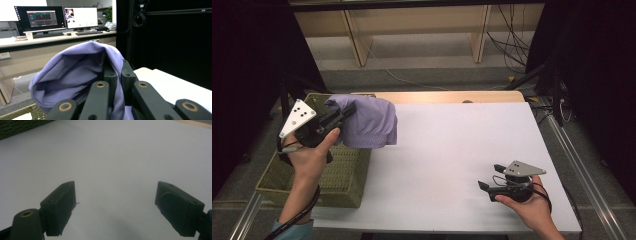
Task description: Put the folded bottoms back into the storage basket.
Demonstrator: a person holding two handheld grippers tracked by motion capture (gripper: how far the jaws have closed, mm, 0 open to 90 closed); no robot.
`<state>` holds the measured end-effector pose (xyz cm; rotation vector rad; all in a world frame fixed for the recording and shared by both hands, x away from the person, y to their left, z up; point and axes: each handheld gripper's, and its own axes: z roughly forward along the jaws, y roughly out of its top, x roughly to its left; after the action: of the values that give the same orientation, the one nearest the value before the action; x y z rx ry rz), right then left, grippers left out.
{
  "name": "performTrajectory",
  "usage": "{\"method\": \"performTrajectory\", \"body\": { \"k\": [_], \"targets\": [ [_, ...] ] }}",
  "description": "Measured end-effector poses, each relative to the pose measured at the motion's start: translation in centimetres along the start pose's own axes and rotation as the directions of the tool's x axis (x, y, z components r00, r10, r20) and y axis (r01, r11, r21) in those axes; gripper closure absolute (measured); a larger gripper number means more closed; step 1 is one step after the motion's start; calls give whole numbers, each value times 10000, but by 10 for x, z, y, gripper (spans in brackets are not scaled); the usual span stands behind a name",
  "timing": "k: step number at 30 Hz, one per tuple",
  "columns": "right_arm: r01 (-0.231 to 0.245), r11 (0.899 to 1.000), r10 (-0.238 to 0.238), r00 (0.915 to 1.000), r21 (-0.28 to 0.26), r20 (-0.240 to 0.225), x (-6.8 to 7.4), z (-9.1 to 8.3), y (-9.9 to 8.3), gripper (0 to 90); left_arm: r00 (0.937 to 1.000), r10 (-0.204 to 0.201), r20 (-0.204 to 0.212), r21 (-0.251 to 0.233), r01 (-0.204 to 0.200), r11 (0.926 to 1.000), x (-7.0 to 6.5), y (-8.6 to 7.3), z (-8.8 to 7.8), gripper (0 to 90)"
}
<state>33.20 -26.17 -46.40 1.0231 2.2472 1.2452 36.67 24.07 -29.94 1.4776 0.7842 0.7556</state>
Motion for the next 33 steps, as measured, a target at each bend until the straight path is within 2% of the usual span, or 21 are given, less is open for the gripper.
{"method": "performTrajectory", "body": {
  "k": [33],
  "targets": [
    [-1,10000,1,10000,21,4,0,0,0,177,9993,-31,-360,-234,22,9997,10,3,-8,859]
  ]
}}
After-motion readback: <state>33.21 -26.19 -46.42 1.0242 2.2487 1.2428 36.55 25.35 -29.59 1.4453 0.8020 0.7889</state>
